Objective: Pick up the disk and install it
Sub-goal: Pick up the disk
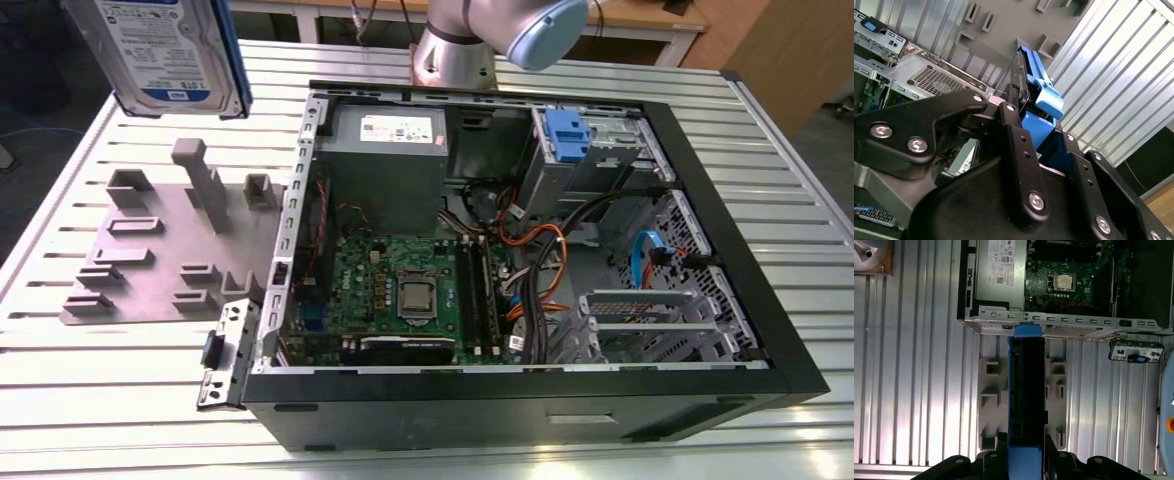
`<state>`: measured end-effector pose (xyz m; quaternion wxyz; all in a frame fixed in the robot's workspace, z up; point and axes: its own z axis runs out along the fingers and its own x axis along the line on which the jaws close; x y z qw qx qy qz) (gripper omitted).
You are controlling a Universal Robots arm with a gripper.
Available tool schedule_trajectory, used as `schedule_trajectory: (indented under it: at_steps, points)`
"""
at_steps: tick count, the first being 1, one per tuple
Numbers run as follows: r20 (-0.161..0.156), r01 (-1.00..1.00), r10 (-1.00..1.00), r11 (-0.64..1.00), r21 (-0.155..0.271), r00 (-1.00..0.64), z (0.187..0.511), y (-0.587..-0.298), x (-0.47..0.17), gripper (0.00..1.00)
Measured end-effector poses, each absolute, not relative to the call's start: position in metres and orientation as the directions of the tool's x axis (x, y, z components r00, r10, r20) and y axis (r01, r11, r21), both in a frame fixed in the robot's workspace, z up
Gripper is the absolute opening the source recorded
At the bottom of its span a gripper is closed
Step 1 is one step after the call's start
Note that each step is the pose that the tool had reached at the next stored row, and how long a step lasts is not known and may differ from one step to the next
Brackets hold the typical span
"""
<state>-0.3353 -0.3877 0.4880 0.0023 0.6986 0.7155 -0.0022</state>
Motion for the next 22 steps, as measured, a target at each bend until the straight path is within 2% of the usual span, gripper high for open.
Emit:
schedule_trajectory:
  at_steps: [22]
  points:
    - [-0.006,1.000,1.000,0.024,0.000,-0.024,0.488,-0.388,-0.316,0.36]
